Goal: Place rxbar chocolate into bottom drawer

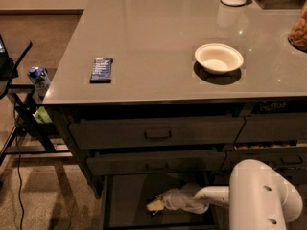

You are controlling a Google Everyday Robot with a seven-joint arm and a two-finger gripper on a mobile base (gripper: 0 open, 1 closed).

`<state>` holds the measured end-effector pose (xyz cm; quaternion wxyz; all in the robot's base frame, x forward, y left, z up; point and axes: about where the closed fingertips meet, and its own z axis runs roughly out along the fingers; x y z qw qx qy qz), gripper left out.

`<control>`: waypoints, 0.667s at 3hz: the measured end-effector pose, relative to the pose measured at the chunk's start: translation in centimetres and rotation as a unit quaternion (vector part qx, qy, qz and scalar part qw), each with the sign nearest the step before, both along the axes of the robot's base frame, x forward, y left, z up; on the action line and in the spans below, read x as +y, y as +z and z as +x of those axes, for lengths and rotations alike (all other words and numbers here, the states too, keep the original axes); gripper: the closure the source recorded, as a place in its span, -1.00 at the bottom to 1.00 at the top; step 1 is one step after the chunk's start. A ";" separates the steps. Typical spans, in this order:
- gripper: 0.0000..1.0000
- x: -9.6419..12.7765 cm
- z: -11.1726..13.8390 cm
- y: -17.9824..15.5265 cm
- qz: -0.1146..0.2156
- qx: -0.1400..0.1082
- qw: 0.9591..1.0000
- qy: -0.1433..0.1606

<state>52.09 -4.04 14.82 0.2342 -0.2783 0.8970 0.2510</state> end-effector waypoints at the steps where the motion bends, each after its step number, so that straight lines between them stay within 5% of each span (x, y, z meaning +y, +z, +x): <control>1: 1.00 0.0 0.4 -1.1 -0.004 0.000 1.000 -0.004; 2: 0.64 0.0 0.4 -1.1 -0.004 0.000 1.000 -0.004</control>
Offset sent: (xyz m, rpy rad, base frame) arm 0.0036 -0.0001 -0.0093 -0.0070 0.0004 -0.0075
